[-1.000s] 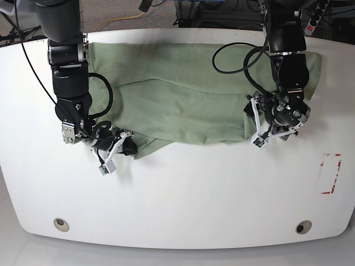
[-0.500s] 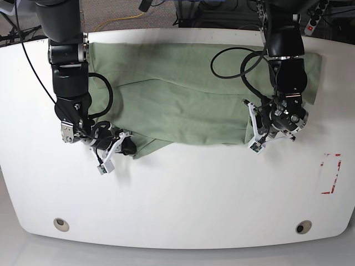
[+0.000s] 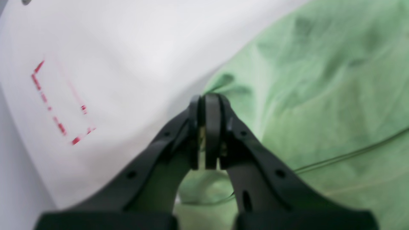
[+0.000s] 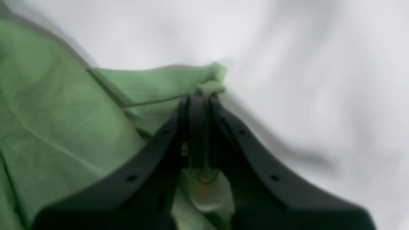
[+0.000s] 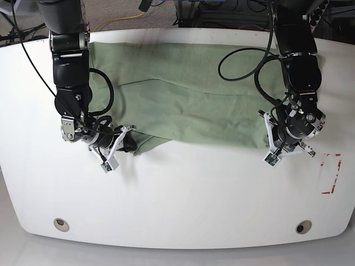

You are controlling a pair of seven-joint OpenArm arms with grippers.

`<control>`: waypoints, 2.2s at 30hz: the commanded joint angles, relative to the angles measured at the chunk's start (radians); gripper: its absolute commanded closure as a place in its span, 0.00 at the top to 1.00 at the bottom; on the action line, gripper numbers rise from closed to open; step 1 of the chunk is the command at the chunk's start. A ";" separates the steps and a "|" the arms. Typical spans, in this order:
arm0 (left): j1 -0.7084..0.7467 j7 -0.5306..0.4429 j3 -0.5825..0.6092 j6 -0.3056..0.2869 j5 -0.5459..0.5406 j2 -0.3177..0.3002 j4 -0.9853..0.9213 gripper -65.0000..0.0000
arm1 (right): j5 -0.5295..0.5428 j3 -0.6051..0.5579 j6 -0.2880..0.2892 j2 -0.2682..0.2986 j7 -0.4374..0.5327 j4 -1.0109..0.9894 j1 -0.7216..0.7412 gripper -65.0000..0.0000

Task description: Fold the T-shirt properly

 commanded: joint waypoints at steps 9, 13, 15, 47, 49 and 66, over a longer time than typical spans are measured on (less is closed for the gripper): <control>-0.110 -0.018 -0.001 0.002 0.000 -0.069 0.018 0.01 | 0.012 0.006 0.008 0.013 0.019 0.016 0.017 0.00; -0.150 -0.013 -0.001 0.002 0.000 -0.073 0.018 0.04 | 0.012 0.006 0.011 0.013 0.019 0.016 0.017 0.00; -0.150 -0.013 -0.001 0.002 0.000 -0.093 0.020 0.15 | 0.012 0.006 0.011 0.013 0.019 0.016 0.017 0.00; -0.234 -0.182 -0.320 0.002 -0.010 -0.099 -0.605 0.58 | 0.016 0.007 0.013 0.013 0.020 0.016 -0.003 0.00; -0.240 -0.203 -0.319 0.002 -0.010 -0.099 -0.644 0.58 | 0.016 0.007 0.013 0.013 0.020 0.016 -0.003 0.00; -0.163 -0.203 -0.244 0.002 -0.009 -0.065 -0.581 0.04 | 0.016 0.007 0.013 0.013 0.020 0.016 -0.003 0.00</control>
